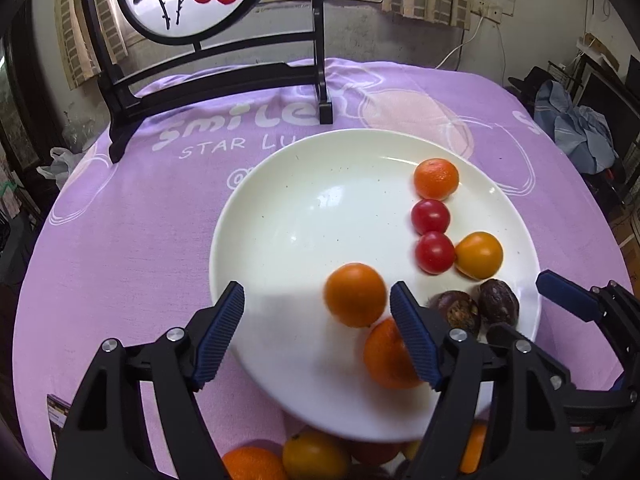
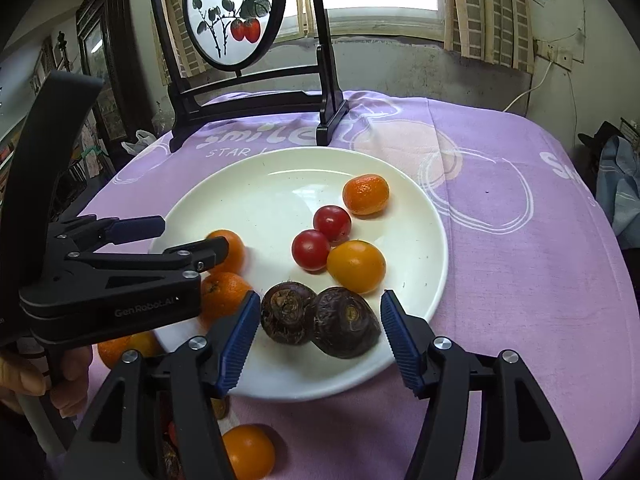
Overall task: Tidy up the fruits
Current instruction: 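Place the orange on the white plate with the left tool while the right tool places the dark fruit, then move both open tools back from the plate toward the fruit cluster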
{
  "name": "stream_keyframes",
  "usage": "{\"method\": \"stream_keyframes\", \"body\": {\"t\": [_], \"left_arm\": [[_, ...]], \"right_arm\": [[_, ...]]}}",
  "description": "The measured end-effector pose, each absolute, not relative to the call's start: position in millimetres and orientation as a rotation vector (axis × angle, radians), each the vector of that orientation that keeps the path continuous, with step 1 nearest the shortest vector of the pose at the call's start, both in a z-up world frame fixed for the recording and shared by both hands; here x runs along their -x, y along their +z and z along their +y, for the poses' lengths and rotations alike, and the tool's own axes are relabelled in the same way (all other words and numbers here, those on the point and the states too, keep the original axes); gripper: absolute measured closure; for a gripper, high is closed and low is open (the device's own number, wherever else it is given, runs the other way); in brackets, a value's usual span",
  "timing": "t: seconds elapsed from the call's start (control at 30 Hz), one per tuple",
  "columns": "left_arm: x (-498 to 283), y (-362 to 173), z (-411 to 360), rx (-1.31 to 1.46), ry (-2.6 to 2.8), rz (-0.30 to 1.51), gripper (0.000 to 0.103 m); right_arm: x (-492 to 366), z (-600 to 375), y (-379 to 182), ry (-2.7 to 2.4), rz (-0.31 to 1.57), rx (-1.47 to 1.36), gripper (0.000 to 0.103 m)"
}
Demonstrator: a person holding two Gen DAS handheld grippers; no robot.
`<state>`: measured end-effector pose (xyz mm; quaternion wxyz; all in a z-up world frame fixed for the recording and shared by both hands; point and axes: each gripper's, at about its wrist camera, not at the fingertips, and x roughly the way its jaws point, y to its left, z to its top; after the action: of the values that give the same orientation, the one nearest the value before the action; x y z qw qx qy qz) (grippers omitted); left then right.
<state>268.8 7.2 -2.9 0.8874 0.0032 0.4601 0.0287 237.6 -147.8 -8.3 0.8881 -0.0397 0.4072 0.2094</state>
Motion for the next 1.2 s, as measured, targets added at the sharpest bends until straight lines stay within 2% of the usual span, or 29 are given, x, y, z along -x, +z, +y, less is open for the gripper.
{"method": "stream_keyframes", "body": {"t": [0.5, 0.87, 1.2], "left_arm": [[-175.9, 9.6, 3.7, -0.023, -0.019, 0.913, 0.018], [-127.9, -0.2, 15.9, -0.012, -0.033, 0.915, 0.015], [-111.5, -23.0, 35.6, 0.035, -0.008, 0.960, 0.014]], "right_arm": [[-154.3, -173.1, 13.2, 0.425, 0.788, 0.142, 0.036], [-110.2, -189.3, -11.1, 0.413, 0.855, 0.089, 0.035], [-88.3, -181.0, -34.7, 0.407, 0.914, 0.154, 0.035]]}}
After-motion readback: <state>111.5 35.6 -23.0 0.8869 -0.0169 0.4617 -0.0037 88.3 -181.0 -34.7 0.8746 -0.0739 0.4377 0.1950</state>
